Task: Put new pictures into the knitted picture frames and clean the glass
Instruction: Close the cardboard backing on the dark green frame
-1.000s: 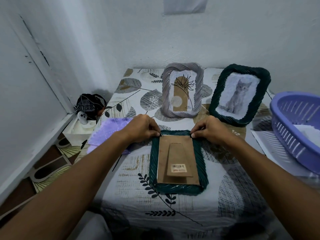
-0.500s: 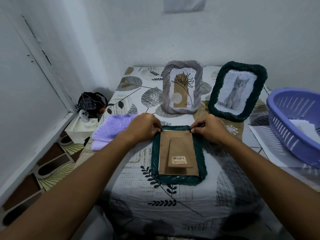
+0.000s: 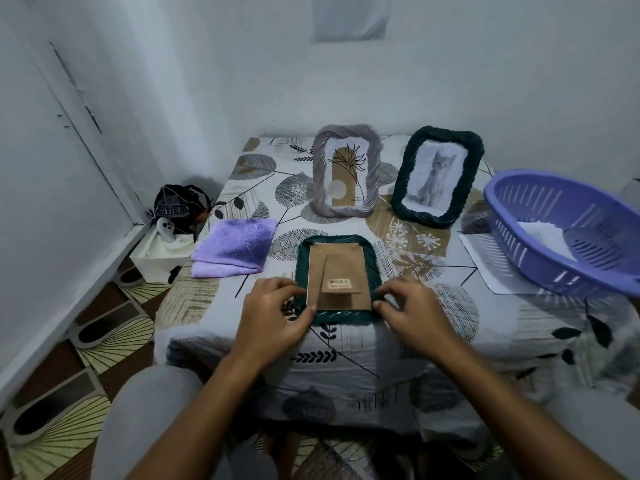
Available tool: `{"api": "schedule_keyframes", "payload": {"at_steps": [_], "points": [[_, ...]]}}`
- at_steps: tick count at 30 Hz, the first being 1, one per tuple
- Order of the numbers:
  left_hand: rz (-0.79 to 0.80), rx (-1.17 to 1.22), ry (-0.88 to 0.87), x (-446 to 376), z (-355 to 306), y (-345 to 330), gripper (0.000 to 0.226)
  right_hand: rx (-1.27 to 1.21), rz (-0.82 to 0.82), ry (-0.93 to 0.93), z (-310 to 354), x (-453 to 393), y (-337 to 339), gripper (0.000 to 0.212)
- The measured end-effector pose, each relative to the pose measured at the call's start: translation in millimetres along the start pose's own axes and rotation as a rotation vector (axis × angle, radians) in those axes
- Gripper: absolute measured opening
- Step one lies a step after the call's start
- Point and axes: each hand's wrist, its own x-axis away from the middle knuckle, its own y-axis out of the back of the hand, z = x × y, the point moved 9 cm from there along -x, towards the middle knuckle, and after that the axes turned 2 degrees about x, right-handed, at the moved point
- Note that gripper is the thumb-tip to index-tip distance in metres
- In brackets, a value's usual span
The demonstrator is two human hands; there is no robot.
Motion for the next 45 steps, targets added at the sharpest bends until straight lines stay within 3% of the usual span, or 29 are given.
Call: {"api": "schedule_keyframes", "payload": {"at_steps": [6,14,36,41,45], "points": [[-0.023,0.002,0.029,18,4,-7,0.051,-0.044,-0.066,-0.004,-2,23,-6,0.028],[-0.116,0.122,0.097,24,10,-7,0.056,-0.100,-0.187,-0.036,-3,30,-7,0.034],[-0.122,0.183,0.123,25,10,-6,0.059,-0.163,-0.165,-0.070,-10,26,-11,0.035],[-0.129,0.182,0.120,25,9,-7,0.042,-0.153,-0.155,-0.073,-10,25,-12,0.035],[-0.116,0.173,0.122,25,10,-8,0.048,-0.147,-0.150,-0.074,-11,26,-12,0.034]]}}
